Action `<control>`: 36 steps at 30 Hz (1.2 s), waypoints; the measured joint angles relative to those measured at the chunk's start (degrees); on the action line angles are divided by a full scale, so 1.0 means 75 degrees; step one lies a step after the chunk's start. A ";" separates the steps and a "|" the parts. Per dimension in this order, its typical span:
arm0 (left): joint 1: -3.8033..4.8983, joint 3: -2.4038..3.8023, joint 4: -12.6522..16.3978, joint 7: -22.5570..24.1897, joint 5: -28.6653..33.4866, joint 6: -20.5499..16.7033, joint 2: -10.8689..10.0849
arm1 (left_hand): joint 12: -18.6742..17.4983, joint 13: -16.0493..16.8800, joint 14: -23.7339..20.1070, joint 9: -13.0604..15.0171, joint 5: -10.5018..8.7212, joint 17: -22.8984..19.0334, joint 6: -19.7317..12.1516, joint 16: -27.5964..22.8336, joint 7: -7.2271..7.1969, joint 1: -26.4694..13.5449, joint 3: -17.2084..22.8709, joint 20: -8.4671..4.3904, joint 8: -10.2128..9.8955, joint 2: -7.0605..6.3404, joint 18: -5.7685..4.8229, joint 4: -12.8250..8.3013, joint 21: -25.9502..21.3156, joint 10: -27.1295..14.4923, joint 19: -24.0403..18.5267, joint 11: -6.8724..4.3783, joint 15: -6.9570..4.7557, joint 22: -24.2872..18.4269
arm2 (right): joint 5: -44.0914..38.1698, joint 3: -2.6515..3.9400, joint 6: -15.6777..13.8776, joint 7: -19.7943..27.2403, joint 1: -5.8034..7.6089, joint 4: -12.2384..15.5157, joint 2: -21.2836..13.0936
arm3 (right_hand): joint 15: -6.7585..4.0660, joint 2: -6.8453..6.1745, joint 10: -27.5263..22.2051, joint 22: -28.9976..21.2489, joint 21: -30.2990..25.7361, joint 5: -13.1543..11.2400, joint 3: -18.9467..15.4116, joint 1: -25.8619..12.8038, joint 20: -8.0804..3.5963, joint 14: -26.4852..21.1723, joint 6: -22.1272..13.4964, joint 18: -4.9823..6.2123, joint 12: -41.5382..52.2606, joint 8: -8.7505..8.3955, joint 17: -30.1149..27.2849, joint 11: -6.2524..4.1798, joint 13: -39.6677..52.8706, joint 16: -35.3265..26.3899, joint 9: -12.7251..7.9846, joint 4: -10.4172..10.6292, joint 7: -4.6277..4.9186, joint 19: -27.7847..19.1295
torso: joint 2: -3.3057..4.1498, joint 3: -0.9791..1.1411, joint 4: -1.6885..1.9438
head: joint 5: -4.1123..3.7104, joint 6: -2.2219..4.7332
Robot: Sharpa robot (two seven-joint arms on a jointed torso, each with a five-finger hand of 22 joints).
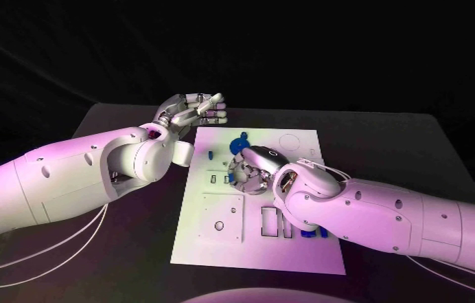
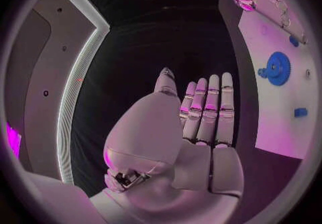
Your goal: Assemble the parts on the task board
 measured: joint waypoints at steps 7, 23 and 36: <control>0.0000 0.0000 0.0001 -0.0002 0.0001 0.0001 -0.0005 | 0.0000 0.0000 0.0000 0.0002 0.0000 -0.0001 0.0000 0.0000 0.0000 0.0000 0.0000 0.0000 0.0000 0.0000 0.0000 0.0000 0.0000 0.0000 0.0000 0.0000 0.0000 0.0000 | -0.0067 0.0006 0.0076 -0.0049 -0.0007 -0.0023 0.0010 | 0.0000 -0.0030 0.0000 -0.0001 0.0000 -0.0034 -0.0009 -0.0030 0.0000 0.0000 -0.0007 0.0000 0.0000 0.0000 0.0000 0.0000 -0.0001 0.0000 0.0212 -0.0008 0.0006 0.0000 | -0.0001 0.0000 -0.0001 | 0.0001 -0.0018; 0.0000 0.0000 0.0002 -0.0006 0.0001 0.0003 -0.0010 | 0.0000 0.0000 -0.0027 0.0012 0.0000 0.0010 0.0000 0.0000 0.0000 0.0000 -0.0021 0.0000 0.0000 0.0000 0.0000 0.0021 0.0000 0.0000 0.0000 0.0000 -0.0028 -0.0006 | -0.0194 0.0010 0.0129 -0.0109 -0.0007 -0.0016 0.0019 | 0.0000 -0.0100 0.0000 0.0005 0.0000 -0.0065 -0.0031 -0.0100 0.0000 0.0000 -0.0018 0.0000 0.0000 0.0000 0.0006 0.0000 -0.0002 0.0000 0.0216 -0.0029 0.0015 0.0000 | 0.0001 0.0001 0.0001 | 0.0007 -0.0044; 0.0000 0.0000 0.0001 -0.0010 0.0001 0.0003 -0.0016 | 0.0000 0.0000 -0.0027 0.0011 0.0000 0.0009 0.0000 0.0000 0.0000 0.0000 -0.0021 0.0000 0.0000 0.0000 0.0000 0.0021 0.0000 0.0000 0.0000 0.0000 -0.0028 -0.0006 | -0.0292 -0.0001 0.0139 -0.0177 -0.0020 -0.0015 0.0012 | 0.0000 -0.0364 -0.0154 0.0004 -0.0082 -0.0136 -0.0158 -0.0441 0.0000 0.0000 -0.0121 0.0000 -0.0148 -0.0110 0.0005 0.0067 -0.0002 0.0000 0.0180 -0.0008 0.0066 0.0000 | 0.0005 0.0001 0.0003 | 0.0015 -0.0064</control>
